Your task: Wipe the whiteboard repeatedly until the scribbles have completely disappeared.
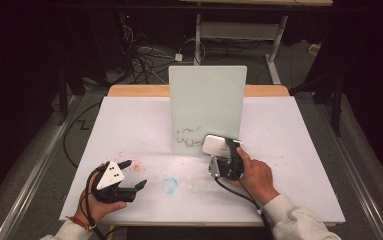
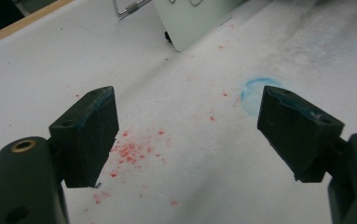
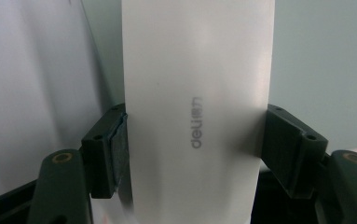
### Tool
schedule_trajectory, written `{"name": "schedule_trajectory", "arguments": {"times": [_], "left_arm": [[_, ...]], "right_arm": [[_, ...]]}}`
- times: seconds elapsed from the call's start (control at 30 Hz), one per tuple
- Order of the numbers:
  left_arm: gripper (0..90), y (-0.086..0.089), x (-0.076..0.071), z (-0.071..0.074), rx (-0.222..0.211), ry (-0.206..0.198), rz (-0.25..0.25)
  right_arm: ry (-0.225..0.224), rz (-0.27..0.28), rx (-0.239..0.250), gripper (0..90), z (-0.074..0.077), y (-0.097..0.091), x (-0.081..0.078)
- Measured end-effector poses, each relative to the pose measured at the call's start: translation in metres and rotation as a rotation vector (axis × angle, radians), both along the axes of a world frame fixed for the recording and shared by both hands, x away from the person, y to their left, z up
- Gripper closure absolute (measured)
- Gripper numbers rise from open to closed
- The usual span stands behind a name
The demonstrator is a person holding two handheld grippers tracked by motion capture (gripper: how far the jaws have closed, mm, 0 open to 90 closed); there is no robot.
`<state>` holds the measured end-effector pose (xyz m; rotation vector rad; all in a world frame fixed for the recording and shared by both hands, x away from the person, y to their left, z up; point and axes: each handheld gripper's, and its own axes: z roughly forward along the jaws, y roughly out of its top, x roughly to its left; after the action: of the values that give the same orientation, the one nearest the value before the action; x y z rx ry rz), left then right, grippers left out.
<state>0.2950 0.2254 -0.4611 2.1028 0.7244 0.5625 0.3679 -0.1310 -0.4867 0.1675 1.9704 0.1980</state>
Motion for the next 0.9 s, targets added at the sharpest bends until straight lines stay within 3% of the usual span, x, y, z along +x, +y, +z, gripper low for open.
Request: {"name": "schedule_trajectory", "arguments": {"times": [0.17,0.33,0.9], "left_arm": [[19.6,-0.002,0.002,0.000,0.002,0.002,-0.002],[19.6,-0.002,0.002,0.000,-0.001,0.000,-0.006],[19.6,-0.002,0.003,-0.001,0.004,0.001,-0.011]], "right_arm": [[0.001,-0.048,0.010,31.3,0.000,-0.028,0.001],[0.004,-0.068,0.017,31.2,-0.001,-0.034,0.000],[0.006,0.064,0.023,31.2,-0.003,0.043,0.000]]}}
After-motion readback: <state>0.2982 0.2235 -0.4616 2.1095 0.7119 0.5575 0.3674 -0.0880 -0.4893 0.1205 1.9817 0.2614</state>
